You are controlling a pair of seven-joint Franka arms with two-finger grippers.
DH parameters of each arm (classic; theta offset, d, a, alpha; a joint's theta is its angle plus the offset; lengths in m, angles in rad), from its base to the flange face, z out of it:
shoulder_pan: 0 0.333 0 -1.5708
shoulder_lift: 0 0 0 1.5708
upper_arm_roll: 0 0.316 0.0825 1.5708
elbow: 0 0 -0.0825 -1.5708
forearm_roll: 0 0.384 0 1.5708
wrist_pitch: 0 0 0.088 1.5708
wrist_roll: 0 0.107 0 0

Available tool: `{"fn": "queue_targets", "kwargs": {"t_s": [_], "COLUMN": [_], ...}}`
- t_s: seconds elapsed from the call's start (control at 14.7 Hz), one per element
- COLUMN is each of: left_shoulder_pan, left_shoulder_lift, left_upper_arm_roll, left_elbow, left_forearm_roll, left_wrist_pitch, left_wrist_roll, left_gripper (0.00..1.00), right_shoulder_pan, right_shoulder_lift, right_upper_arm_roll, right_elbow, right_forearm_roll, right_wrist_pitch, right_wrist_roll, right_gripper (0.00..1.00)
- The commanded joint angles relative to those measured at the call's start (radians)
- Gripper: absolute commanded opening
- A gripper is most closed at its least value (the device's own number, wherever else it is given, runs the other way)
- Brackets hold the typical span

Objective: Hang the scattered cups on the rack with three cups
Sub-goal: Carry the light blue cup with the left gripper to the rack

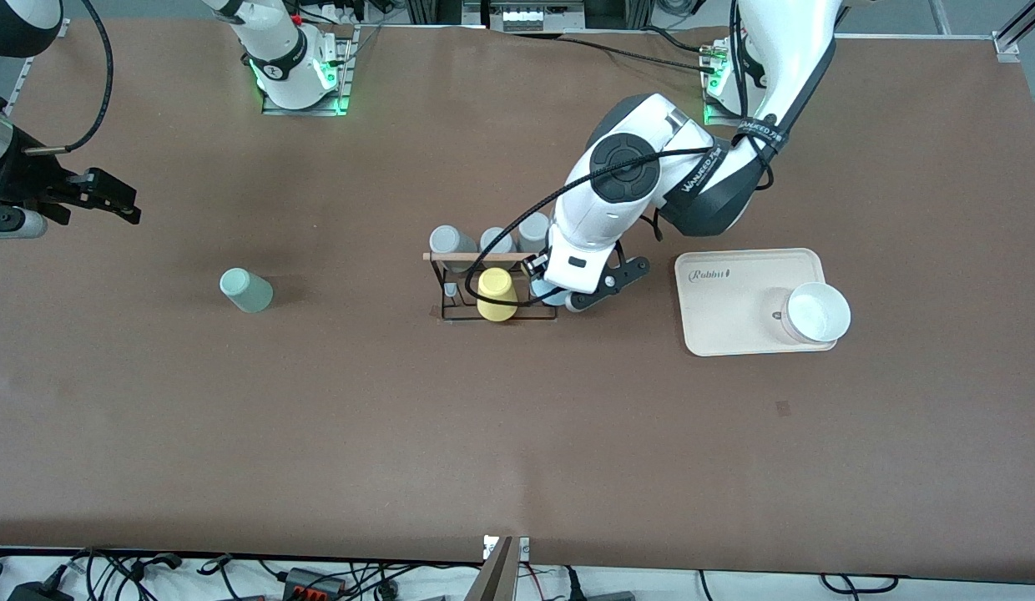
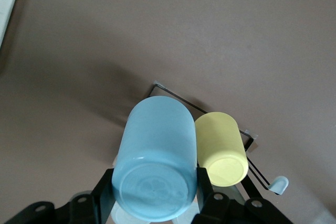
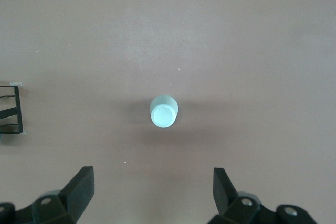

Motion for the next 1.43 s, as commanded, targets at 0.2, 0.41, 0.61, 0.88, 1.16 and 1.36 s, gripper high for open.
{"fn": "queue_targets", "kwargs": {"t_s": [0.2, 0.41, 0.61, 0.88, 1.16, 1.36], "left_shoulder_pan": [-0.061, -0.064, -0.076, -0.087, -0.092, -0.092], "left_shoulder_lift": [0.075, 0.100, 0.126, 0.149, 0.164, 0.168], "left_upper_arm_roll": [0.019, 0.019, 0.019, 0.019, 0.019, 0.019], "left_elbow": [0.081, 0.081, 0.081, 0.077, 0.072, 0.072], "left_forearm_roll": [0.025, 0.045, 0.067, 0.081, 0.082, 0.082], "left_wrist_pitch": [-0.025, -0.021, -0.019, -0.004, 0.017, 0.021], "left_wrist_roll": [-0.048, -0.056, -0.061, -0.071, -0.073, -0.071], "left_gripper": [0.47, 0.47, 0.47, 0.48, 0.48, 0.48], "right_shoulder_pan": [-0.001, -0.002, -0.002, -0.002, -0.002, -0.002], "right_shoulder_lift": [0.001, 0.001, 0.001, 0.001, 0.003, 0.003], "right_upper_arm_roll": [0.003, 0.003, 0.003, 0.003, 0.003, 0.003], "right_elbow": [0.011, 0.011, 0.011, 0.011, 0.011, 0.011], "right_forearm_roll": [0.004, 0.006, 0.006, 0.009, 0.010, 0.010], "right_wrist_pitch": [-0.008, -0.008, -0.009, -0.016, -0.006, -0.005], "right_wrist_roll": [-0.002, -0.002, -0.002, -0.002, -0.002, -0.002], "right_gripper": [1.00, 1.00, 1.00, 1.00, 1.00, 1.00]}}
